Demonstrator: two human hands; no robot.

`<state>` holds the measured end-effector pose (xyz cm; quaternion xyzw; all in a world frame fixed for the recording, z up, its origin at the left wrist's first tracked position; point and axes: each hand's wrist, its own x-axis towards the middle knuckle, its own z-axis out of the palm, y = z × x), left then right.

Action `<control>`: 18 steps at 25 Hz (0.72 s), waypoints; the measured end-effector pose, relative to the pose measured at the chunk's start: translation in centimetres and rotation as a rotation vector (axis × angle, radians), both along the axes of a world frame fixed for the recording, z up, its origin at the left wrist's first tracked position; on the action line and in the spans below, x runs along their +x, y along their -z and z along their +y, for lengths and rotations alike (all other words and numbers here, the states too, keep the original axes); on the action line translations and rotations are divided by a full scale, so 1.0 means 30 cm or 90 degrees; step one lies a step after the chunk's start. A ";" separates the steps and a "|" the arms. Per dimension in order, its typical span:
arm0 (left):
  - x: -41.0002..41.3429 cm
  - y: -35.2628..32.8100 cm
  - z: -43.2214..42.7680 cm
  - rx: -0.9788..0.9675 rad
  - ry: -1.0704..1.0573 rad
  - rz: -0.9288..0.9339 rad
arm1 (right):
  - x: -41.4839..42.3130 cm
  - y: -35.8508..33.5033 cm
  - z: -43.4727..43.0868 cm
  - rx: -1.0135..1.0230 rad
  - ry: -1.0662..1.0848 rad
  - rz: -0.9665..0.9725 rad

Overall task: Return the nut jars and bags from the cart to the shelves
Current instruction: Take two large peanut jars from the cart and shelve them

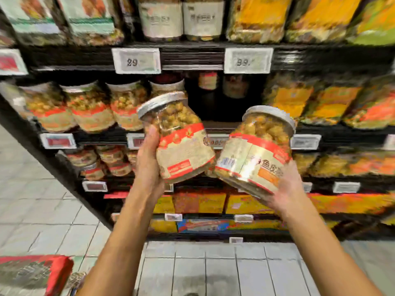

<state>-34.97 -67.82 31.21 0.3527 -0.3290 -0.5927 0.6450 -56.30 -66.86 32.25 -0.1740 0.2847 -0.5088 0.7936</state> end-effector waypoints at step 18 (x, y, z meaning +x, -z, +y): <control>-0.331 0.083 -0.455 -0.051 -0.435 -0.438 | -0.247 0.150 -0.176 0.121 0.099 0.078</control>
